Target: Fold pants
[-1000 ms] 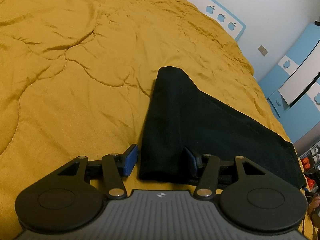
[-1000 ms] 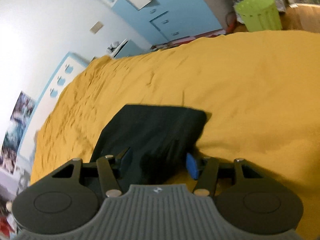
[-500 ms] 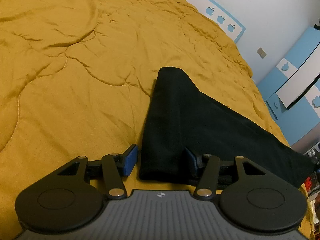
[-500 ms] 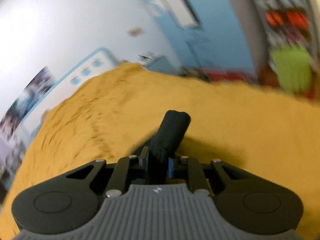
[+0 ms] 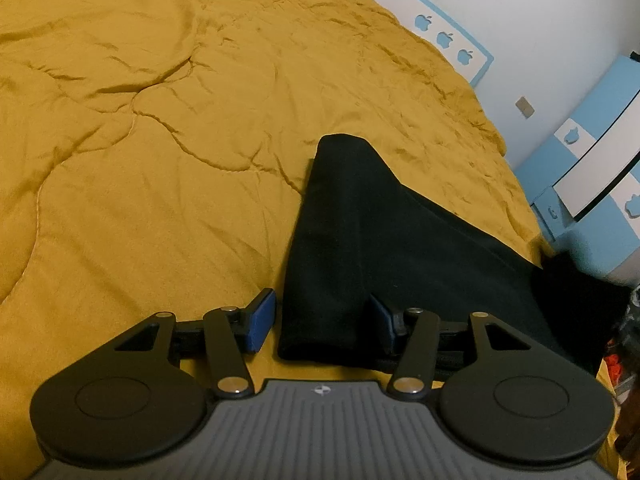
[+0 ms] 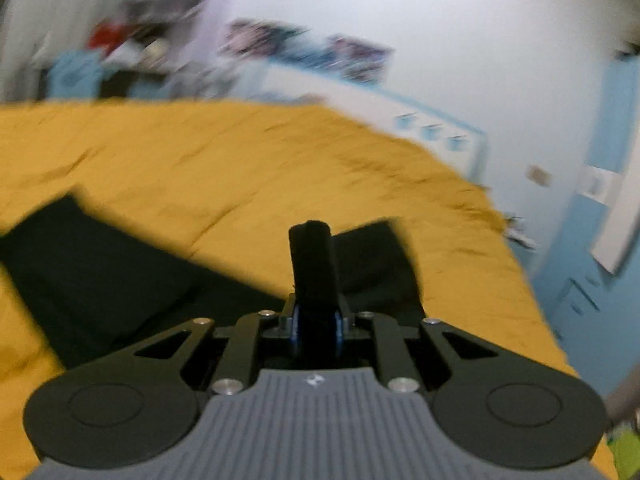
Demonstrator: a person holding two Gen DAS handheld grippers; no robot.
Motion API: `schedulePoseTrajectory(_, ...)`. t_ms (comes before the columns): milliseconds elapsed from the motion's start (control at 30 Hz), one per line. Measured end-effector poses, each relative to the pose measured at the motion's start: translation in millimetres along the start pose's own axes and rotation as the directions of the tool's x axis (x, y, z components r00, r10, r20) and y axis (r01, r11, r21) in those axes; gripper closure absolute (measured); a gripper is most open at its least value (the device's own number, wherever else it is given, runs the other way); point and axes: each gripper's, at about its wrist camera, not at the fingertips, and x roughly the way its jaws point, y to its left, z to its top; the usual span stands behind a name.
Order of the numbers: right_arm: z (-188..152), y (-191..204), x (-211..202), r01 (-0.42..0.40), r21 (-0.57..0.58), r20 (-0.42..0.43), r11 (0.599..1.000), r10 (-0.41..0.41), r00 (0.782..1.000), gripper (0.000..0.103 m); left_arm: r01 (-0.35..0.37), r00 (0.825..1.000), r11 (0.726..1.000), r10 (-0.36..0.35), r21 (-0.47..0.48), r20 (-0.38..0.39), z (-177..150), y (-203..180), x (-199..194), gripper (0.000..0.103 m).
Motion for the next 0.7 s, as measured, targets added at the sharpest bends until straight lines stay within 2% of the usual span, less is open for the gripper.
schedulePoseTrajectory(33,-5,10,8,-0.026,-0.034,-0.046,0.999,0.024,0.999,0.09,-0.008,1.0,1.0,0.008,0.002,-0.006,2,-2,0,0.041)
schedulePoseTrajectory(100,-13,21,21,-0.053,-0.077,-0.105,0.996,0.045,0.993,0.08,-0.035,0.999,0.999,0.036,0.01,-0.011,6,-8,-3,0.042)
schedulePoseTrajectory(167,-15,24,21,-0.062,-0.086,-0.111,0.994,0.052,0.992,0.075,-0.1,0.994,0.995,0.1,0.01,0.047,9,-20,-16,0.043)
schedulePoseTrajectory(233,-13,24,15,-0.07,-0.056,-0.098,0.996,0.065,0.993,0.072,-0.135,0.986,0.99,0.129,0.047,0.108,9,-40,-29,0.038)
schedulePoseTrajectory(333,-12,8,2,-0.064,0.017,-0.062,0.998,0.065,0.996,0.064,-0.101,0.991,0.989,0.091,0.11,0.094,10,-75,-30,0.033)
schedulePoseTrajectory(433,-19,-16,-20,-0.04,0.166,-0.021,0.985,0.044,0.999,0.058,0.014,0.999,0.985,-0.02,0.169,0.032,5,-120,-20,0.03)
schedulePoseTrajectory(500,-26,-32,-34,0.001,0.293,-0.007,0.956,0.001,1.0,0.058,0.114,0.993,0.979,-0.112,0.171,-0.025,0,-149,-8,0.026)
schedulePoseTrajectory(567,-37,-55,-45,0.051,0.444,-0.008,0.894,-0.053,0.999,0.056,0.196,0.979,0.968,-0.184,0.154,-0.089,-3,-176,9,0.024)
schedulePoseTrajectory(633,-53,-77,-51,0.081,0.561,-0.014,0.824,-0.088,0.996,0.056,0.219,0.97,0.962,-0.196,0.164,-0.143,-7,-200,28,0.022)
schedulePoseTrajectory(700,-71,-88,-58,0.105,0.627,-0.02,0.772,-0.119,0.993,0.056,0.22,0.966,0.958,-0.187,0.184,-0.178,-13,-221,47,0.022)
